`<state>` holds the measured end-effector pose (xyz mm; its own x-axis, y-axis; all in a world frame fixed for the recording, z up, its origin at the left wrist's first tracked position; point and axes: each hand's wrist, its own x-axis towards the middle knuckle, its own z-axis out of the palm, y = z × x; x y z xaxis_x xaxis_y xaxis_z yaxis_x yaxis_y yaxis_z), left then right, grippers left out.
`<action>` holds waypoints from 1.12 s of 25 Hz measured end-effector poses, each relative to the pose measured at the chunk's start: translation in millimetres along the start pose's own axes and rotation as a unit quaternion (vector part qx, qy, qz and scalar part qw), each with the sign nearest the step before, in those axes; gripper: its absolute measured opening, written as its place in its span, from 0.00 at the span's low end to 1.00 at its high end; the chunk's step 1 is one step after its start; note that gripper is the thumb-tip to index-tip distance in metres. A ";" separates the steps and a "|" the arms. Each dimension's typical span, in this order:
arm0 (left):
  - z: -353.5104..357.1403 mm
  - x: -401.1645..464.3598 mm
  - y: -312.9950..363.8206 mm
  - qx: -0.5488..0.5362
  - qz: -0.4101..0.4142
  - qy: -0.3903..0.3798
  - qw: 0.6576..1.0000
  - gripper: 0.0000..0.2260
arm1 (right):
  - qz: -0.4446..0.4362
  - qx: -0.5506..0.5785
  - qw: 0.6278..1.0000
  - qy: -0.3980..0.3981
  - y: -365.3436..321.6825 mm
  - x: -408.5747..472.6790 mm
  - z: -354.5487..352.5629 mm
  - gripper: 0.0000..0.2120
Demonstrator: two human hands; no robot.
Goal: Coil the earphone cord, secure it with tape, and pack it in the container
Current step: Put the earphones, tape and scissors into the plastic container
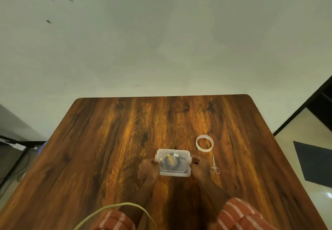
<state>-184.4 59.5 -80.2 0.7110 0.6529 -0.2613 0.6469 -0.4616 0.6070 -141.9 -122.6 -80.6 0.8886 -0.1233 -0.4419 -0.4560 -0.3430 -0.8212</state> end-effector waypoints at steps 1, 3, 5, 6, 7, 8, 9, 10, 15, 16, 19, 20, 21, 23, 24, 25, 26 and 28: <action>1.1 2.9 -2.4 -0.001 -0.009 -0.011 1.000 0.09 | 0.016 -0.005 1.000 -0.002 -0.8 2.2 -0.9 0.09; 3.3 8.4 -8.1 -0.018 -0.013 -0.030 0.999 0.09 | 0.046 0.004 0.999 -0.026 -0.6 6.8 -1.9 0.07; 4.6 14.0 -9.8 -0.034 -0.022 -0.049 0.998 0.09 | 0.085 0.015 0.996 -0.037 -6.7 11.4 -3.7 0.07; 6.0 18.3 -9.5 -0.042 -0.032 -0.059 0.997 0.08 | 0.107 0.025 0.993 -0.039 -8.3 16.3 -3.7 0.08; 7.3 21.5 -8.0 -0.055 -0.047 -0.068 0.995 0.08 | 0.129 0.034 0.990 -0.038 -11.2 19.1 -3.9 0.08; 8.9 24.3 -6.5 -0.080 -0.072 -0.078 0.991 0.08 | 0.140 0.035 0.989 -0.039 -14.9 19.6 -4.8 0.07; 8.7 25.7 -4.6 -0.111 -0.101 -0.092 0.984 0.08 | 0.148 0.017 0.988 -0.047 -14.0 22.7 -4.0 0.04; 6.2 26.3 -3.0 -0.148 -0.135 -0.111 0.973 0.08 | 0.160 -0.002 0.985 -0.060 -12.5 23.8 -4.0 0.01; -10.1 28.8 -5.3 -0.225 -0.239 -0.205 0.922 0.08 | 0.224 0.070 0.966 -0.106 -3.1 21.9 -12.2 0.07; -8.7 30.5 -6.3 -0.201 -0.219 -0.178 0.938 0.09 | 0.205 0.067 0.972 -0.088 -0.5 23.6 -11.9 0.07; -1.1 24.2 -4.1 -0.073 -0.114 -0.083 0.987 0.09 | 0.062 -0.029 0.998 0.006 -0.3 16.2 -4.7 0.07; 2.4 21.7 -4.6 -0.020 -0.081 -0.062 0.995 0.09 | 0.014 -0.075 0.997 0.031 2.0 12.4 -0.1 0.07; 4.3 17.8 -4.2 0.018 -0.059 -0.052 0.997 0.08 | -0.030 -0.124 0.991 0.045 2.9 6.2 2.9 0.07; 5.8 12.0 -3.3 0.064 -0.029 -0.049 0.996 0.08 | -0.091 -0.215 0.971 0.050 7.9 -0.6 6.2 0.08; 6.4 11.1 -3.4 0.078 -0.019 -0.043 0.996 0.08 | -0.099 -0.239 0.965 0.050 10.1 1.1 6.6 0.09; 5.5 10.4 -2.6 0.083 -0.016 -0.040 0.996 0.08 | -0.108 -0.252 0.961 0.047 12.1 5.0 6.6 0.09; 5.6 10.3 -2.6 0.084 -0.011 -0.042 0.995 0.09 | -0.124 -0.246 0.961 0.035 11.0 8.1 5.4 0.08; 3.9 10.4 -0.1 0.064 0.000 -0.054 0.996 0.09 | -0.147 -0.200 0.969 0.005 1.4 16.8 -3.9 0.08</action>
<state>-176.0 64.0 -86.0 0.7324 0.5874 -0.3444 0.6715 -0.5393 0.5082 -127.4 -128.8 -87.8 0.9786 0.0258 -0.2040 -0.1285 -0.6978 -0.7047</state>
